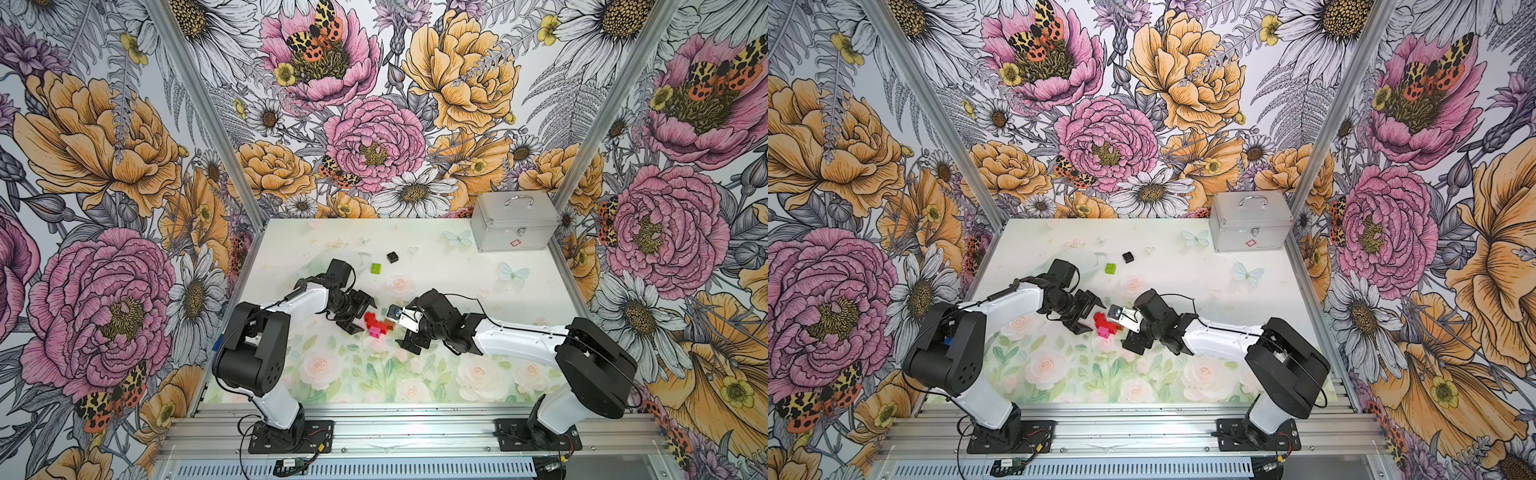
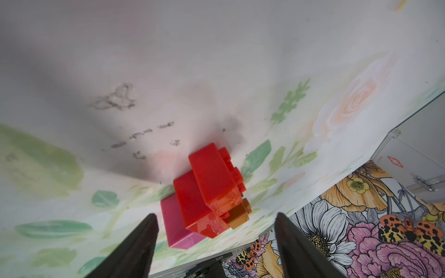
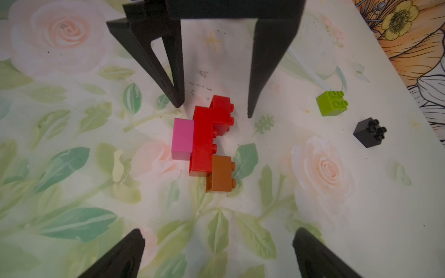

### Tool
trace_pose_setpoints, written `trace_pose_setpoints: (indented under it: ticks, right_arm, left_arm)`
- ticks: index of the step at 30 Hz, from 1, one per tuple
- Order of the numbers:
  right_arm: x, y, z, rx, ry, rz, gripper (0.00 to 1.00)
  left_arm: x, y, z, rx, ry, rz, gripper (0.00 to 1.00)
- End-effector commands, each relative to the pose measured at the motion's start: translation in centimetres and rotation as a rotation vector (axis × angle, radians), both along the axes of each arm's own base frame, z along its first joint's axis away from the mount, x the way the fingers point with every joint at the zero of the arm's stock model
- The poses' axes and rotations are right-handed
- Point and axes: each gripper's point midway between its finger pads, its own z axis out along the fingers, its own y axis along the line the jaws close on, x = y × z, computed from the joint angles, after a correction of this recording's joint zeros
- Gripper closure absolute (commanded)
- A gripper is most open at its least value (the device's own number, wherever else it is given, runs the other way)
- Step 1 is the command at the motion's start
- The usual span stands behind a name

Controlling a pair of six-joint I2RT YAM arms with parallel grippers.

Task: Assemble the letter v with lego
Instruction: Place the lego brick at the center of the board, then adjust the lego brick at the center of the board.

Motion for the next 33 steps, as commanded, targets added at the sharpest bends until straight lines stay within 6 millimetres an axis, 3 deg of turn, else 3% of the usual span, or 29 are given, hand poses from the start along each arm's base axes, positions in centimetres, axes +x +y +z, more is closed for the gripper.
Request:
trace_pose_setpoints:
  ticks: [1,3,4,8,13,23,28,33]
  right_arm:
    - [0.8,1.7,-0.6,0.006,0.025,-0.047,0.01]
    - [1.2,2.1,-1.6,-0.01,0.046,-0.07,0.01]
    - [1.5,2.3,-1.9,-0.014,0.053,-0.085,0.01]
    - [2.2,3.1,-2.9,-0.01,0.083,-0.124,0.0]
    - [3.1,3.6,-4.0,-0.04,0.075,-0.165,0.0]
    - [6.4,-0.2,-6.2,-0.176,0.06,-0.326,0.0]
    - [7.5,-1.2,-5.9,-0.204,0.066,-0.363,0.01]
    - [6.6,-1.1,-3.4,-0.18,0.071,-0.308,0.01]
  left_arm:
    - [-0.1,2.2,2.2,0.022,-0.109,-0.006,0.11]
    - [-0.1,3.7,3.2,0.037,-0.168,0.003,0.09]
    - [-0.2,4.3,3.5,0.042,-0.193,0.006,0.02]
    - [-0.5,7.3,4.1,0.09,-0.263,0.029,0.01]
    - [-0.6,8.4,5.0,0.115,-0.315,0.027,0.01]
    - [1.1,9.8,7.0,0.242,-0.372,-0.104,0.01]
    - [1.9,10.1,7.8,0.282,-0.399,-0.161,0.01]
    - [3.3,9.8,7.8,0.32,-0.403,-0.212,0.01]
